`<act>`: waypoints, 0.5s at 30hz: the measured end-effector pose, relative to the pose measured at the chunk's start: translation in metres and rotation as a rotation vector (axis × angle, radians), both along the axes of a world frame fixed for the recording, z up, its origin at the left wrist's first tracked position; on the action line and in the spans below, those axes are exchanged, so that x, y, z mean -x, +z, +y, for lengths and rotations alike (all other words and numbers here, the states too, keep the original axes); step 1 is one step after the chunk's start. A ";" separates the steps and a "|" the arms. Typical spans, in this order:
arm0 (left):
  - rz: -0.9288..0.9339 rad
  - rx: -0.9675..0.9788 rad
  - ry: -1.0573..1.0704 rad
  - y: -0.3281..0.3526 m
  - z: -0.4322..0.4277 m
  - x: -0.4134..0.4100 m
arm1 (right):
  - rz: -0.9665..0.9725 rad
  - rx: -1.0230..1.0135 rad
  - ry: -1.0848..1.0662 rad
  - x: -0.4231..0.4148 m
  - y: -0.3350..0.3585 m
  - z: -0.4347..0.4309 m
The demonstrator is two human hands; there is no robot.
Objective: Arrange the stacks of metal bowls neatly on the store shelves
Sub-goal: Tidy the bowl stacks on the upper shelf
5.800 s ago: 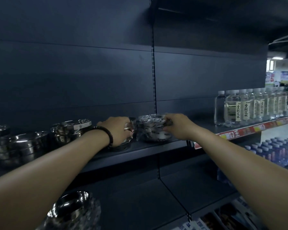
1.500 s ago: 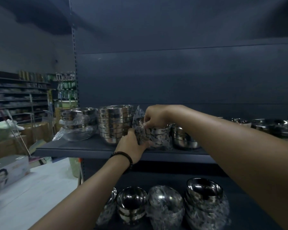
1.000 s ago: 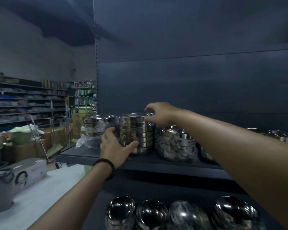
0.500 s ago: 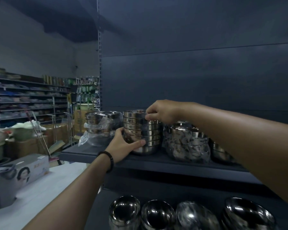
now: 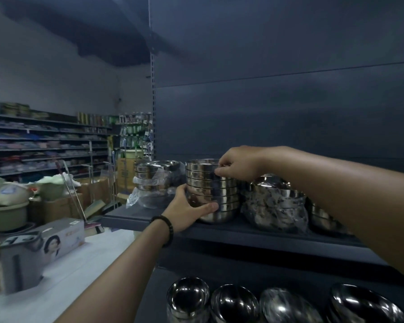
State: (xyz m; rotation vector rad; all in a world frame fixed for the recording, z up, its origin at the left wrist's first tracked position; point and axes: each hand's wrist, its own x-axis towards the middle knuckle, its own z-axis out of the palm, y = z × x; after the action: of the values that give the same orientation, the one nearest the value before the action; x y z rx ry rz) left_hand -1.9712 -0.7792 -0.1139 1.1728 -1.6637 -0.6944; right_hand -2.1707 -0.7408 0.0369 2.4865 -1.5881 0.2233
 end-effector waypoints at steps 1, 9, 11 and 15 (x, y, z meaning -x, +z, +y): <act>-0.007 0.005 0.008 -0.001 0.001 -0.002 | -0.008 -0.008 -0.020 -0.004 0.002 0.001; 0.266 0.143 0.385 0.010 -0.010 -0.087 | -0.236 0.245 0.104 -0.079 0.014 -0.020; 0.243 0.177 0.463 0.011 -0.021 -0.116 | -0.193 0.214 0.161 -0.106 0.014 -0.030; 0.222 0.056 0.421 0.009 -0.043 -0.157 | 0.079 0.175 0.106 -0.162 0.007 -0.067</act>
State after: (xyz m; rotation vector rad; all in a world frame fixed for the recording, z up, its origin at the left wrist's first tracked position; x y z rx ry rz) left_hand -1.8145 -0.8222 -0.1050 1.3014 -1.1937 -0.4864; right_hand -2.0085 -0.8082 0.0436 2.4153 -1.3472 0.2634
